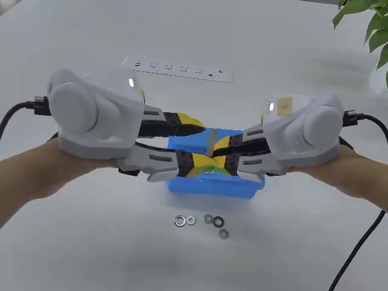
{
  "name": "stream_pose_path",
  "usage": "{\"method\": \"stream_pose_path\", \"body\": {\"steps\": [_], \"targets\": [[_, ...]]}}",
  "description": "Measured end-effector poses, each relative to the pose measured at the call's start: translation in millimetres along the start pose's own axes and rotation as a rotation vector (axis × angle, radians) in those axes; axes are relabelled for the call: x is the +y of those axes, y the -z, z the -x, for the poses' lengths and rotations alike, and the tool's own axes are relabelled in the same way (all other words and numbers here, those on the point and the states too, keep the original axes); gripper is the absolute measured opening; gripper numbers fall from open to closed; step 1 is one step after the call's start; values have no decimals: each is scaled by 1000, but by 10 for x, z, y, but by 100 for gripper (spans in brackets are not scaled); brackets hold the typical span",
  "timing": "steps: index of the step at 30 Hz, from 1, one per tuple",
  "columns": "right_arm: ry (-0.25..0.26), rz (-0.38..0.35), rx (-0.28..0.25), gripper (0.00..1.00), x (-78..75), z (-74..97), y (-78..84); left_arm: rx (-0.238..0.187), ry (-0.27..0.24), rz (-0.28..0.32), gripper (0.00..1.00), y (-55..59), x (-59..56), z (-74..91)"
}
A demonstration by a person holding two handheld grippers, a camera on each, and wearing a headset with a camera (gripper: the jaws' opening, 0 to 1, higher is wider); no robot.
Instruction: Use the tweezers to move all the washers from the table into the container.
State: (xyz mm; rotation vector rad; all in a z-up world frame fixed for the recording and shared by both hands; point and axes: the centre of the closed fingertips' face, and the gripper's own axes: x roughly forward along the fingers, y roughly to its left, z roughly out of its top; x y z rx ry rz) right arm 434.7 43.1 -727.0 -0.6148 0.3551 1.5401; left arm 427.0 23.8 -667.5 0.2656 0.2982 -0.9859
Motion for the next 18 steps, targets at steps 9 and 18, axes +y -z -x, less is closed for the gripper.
{"method": "stream_pose_path", "body": {"steps": [9, 18], "targets": [[-22, 11, 9, 8, 52, -38, 21, -15, 30, -20, 21, -64, 5, 20], [-24, 16, 9, 8, 79, -31, 1, -7, 43, -48, 7, -60, -41, 22]]}}
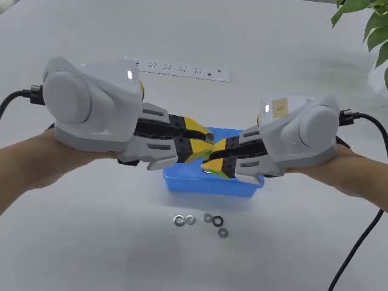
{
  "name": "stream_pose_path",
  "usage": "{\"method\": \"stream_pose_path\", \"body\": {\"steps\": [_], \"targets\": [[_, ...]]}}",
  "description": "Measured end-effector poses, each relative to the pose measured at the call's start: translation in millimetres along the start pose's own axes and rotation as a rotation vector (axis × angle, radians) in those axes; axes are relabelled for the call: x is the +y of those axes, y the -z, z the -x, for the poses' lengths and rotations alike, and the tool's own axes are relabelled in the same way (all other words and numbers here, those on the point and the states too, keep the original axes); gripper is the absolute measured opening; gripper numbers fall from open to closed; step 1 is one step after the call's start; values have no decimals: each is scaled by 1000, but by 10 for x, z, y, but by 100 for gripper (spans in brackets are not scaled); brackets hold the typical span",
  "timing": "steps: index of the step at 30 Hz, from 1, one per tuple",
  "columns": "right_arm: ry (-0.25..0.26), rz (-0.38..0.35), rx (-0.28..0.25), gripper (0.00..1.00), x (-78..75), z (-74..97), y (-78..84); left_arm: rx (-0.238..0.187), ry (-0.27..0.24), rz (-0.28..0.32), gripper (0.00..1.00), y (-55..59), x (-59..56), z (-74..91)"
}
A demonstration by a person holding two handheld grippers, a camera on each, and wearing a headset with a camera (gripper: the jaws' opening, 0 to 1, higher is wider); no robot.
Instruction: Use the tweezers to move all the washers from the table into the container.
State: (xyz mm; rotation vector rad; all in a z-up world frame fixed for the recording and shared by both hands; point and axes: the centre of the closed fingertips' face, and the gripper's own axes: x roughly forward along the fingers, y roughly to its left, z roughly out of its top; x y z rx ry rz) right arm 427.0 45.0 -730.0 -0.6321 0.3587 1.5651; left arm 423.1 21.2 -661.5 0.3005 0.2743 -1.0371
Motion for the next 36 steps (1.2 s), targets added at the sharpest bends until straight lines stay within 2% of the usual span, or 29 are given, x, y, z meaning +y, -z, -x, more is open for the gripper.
{"method": "stream_pose_path", "body": {"steps": [2, 4, 13, 19, 21, 23, 31, 36], "targets": [[1, 2, 0, 8, 15, 0, -8, 6, 7, 7, 7, 7, 7, 8], [-1, 6, 3, 8, 33, -2, -11, 20, -5, -45, 6, 14, 25, 14], [19, 17, 0, 10, 15, -5, -70, 21, -17, -57, 5, -9, 41, 32], [49, 16, -4, 12, -21, 17, -125, 13, -48, -53, 5, -36, 107, 77], [79, 27, -12, 12, -61, 48, -159, 18, -63, -61, 5, -37, 125, 98], [78, 7, -20, 13, -61, 71, -177, 16, -72, -59, 5, -51, 134, 132], [103, 3, 0, 20, -9, 156, -115, -9, -119, -54, 5, -163, 145, 289], [149, -17, -40, 24, -46, 296, -97, -11, -154, -61, 5, -184, 125, 425]]}}
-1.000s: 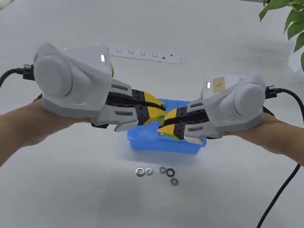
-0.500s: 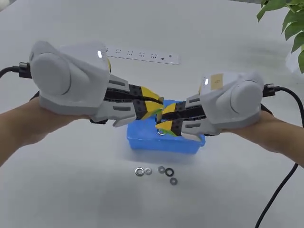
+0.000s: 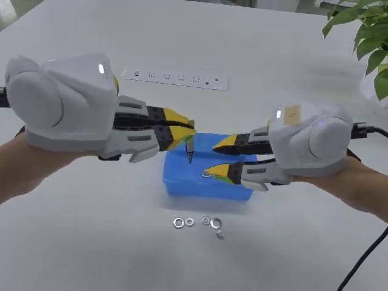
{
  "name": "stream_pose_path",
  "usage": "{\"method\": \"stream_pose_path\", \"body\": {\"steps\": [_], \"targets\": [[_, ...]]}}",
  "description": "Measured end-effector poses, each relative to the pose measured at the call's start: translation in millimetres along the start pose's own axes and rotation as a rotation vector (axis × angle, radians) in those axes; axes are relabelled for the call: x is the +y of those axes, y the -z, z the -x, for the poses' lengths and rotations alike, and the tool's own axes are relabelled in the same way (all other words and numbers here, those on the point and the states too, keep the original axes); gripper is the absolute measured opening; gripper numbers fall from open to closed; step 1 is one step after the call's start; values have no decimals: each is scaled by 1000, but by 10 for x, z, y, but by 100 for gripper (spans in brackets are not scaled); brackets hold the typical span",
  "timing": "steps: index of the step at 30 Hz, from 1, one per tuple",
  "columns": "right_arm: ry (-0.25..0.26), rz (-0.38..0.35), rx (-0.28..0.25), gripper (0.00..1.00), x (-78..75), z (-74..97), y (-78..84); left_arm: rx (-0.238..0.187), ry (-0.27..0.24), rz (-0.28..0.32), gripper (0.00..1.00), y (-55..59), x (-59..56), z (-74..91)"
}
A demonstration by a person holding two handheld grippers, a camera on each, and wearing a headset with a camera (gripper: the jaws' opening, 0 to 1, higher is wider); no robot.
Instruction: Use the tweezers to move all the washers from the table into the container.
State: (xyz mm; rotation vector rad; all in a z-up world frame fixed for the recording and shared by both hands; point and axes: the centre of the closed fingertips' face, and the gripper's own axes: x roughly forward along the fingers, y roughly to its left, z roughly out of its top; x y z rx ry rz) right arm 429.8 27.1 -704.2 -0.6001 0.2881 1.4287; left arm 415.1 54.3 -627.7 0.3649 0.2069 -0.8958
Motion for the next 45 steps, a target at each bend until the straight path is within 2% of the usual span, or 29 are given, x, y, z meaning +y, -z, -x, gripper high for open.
{"method": "stream_pose_path", "body": {"steps": [4, 9, 13, 17, 24, 29, 34, 39, 42, 45], "targets": [[35, -43, -15, 30, -24, 123, 20, -19, -23, 12, 5, -49, -10, 116], [77, -97, -53, 35, -5, 292, 31, -19, -35, 16, 5, -57, -62, 218], [106, -141, -69, 40, 75, 400, 77, -23, -38, 27, 5, -61, -139, 285], [108, -172, -64, 44, 251, 483, 155, -33, -52, 43, 5, -46, -184, 318], [91, -207, -34, 48, 580, 558, 336, -9, -32, 66, 5, 96, -404, 328], [93, -232, -24, 56, 742, 607, 417, 8, -24, 81, 5, 196, -516, 339], [98, -221, 1, 62, 815, 639, 502, 9, -13, 106, 5, 229, -589, 338], [83, -215, 29, 70, 873, 620, 594, 24, -9, 105, 5, 320, -651, 301], [71, -219, 33, 75, 920, 597, 628, 20, -7, 122, 5, 366, -685, 266], [55, -228, 35, 78, 975, 570, 655, 34, -6, 125, 5, 436, -711, 233]]}}
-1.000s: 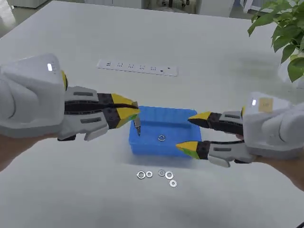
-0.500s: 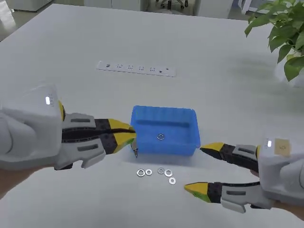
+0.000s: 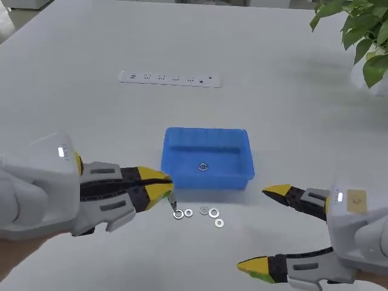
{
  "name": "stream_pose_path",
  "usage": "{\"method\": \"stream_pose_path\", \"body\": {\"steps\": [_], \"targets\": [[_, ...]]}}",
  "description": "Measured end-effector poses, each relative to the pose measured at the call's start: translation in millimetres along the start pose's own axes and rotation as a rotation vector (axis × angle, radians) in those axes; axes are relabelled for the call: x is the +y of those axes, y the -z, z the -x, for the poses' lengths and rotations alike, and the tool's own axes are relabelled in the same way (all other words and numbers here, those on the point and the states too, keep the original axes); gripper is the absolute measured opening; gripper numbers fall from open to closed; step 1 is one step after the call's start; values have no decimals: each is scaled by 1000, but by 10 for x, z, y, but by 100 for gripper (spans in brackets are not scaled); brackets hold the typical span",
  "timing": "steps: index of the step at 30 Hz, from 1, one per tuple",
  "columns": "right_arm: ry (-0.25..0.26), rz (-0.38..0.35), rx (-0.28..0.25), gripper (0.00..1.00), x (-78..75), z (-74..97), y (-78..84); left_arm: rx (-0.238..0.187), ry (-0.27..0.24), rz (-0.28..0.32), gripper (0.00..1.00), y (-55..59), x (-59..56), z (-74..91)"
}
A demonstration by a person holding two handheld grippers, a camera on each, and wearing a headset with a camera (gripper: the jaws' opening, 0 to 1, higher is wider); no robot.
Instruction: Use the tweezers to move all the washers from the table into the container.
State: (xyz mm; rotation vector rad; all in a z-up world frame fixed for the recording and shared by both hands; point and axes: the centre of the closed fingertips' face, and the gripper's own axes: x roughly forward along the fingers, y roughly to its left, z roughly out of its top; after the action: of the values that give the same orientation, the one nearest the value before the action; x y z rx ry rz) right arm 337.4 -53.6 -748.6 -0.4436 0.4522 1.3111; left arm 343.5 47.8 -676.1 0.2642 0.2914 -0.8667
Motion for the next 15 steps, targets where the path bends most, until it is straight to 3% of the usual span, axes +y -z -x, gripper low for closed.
{"method": "stream_pose_path", "body": {"steps": [15], "targets": [[-30, -39, 0, 97, 38, -22, 74, 13, 30, 1, 5, 111, 8, -174]]}}
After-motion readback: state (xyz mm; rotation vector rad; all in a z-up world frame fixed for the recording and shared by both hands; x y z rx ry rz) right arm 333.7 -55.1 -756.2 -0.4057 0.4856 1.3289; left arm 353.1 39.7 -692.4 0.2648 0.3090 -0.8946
